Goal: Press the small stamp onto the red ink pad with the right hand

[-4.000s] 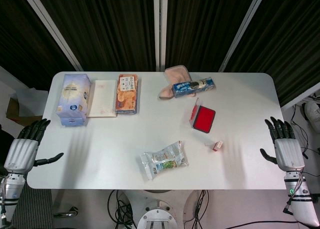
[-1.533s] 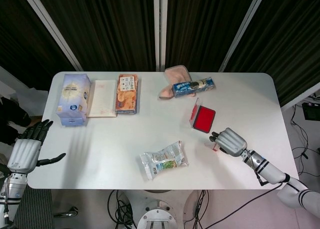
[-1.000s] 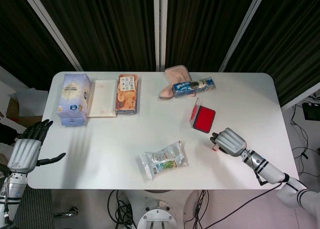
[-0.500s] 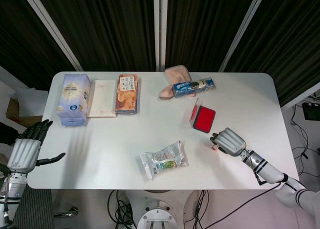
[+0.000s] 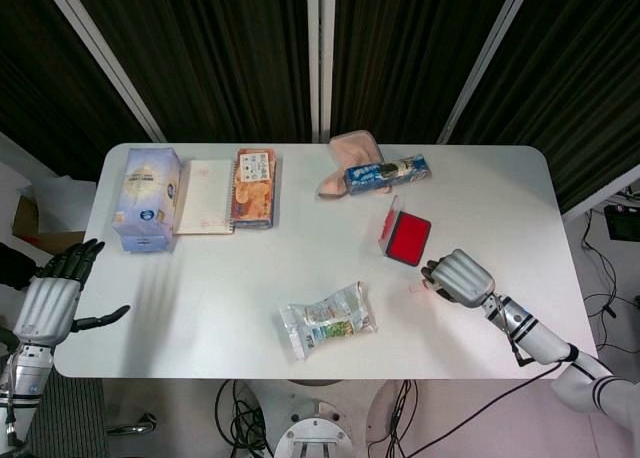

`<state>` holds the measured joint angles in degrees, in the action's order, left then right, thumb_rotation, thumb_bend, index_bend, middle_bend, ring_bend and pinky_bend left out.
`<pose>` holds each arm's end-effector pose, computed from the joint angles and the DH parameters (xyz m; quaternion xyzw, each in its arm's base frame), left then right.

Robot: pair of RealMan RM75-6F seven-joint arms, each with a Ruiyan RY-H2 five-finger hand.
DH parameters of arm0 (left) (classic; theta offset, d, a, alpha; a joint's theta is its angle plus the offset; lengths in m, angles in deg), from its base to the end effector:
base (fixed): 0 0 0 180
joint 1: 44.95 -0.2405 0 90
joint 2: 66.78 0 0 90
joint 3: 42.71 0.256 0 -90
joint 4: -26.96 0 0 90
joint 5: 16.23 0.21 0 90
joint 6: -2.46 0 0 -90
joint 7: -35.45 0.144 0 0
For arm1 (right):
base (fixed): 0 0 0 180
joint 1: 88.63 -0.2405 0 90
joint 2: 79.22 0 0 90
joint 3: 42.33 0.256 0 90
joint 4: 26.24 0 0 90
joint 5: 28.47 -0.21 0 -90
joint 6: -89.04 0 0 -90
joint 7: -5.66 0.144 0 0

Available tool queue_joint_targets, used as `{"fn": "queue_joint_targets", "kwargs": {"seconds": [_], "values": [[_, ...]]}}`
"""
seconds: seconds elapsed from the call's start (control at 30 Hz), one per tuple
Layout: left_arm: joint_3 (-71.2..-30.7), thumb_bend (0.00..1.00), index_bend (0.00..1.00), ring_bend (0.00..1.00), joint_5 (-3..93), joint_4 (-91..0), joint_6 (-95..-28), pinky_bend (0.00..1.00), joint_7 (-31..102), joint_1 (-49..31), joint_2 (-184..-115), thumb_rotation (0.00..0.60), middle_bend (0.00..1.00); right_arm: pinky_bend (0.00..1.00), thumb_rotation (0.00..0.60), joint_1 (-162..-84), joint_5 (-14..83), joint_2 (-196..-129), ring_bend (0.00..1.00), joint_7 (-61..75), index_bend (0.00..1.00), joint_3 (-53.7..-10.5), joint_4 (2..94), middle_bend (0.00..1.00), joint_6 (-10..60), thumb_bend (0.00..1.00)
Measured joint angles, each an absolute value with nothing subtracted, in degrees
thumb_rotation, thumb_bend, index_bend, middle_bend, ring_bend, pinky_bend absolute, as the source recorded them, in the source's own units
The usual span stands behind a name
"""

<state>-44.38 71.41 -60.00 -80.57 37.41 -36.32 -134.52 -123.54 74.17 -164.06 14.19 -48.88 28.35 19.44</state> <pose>-0.3116 0.1984 0.1383 -0.6364 -0.3573 -0.3770 0.5702 -0.2705 -0.3165 0.0332 0.8461 -0.1839 0.3339 0.3725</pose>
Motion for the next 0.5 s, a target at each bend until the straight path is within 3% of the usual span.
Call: {"fn": "queue_joint_targets", "kwargs": {"seconds": [0.23,0.5], "values": [[-44.4,0.0,0.0,0.08,71.5,-59.8,-80.3,0.17,36.9,-36.1,-134.6,0.112,0.07,0.98,0.6,-124.6,70.4,-162.4,0.73,16.8,0.69,-46.0,29.6,0.59,21.2,0.28],[-44.4,0.0,0.0,0.08,71.2,-59.1,-80.2,0.17,36.1,-36.1,-134.6,0.109,0.06,0.98,0.6,-127.4,62.1,-161.4,0.73,22.6,0.7,-42.3,30.7,0.6,32.8,0.28]]}}
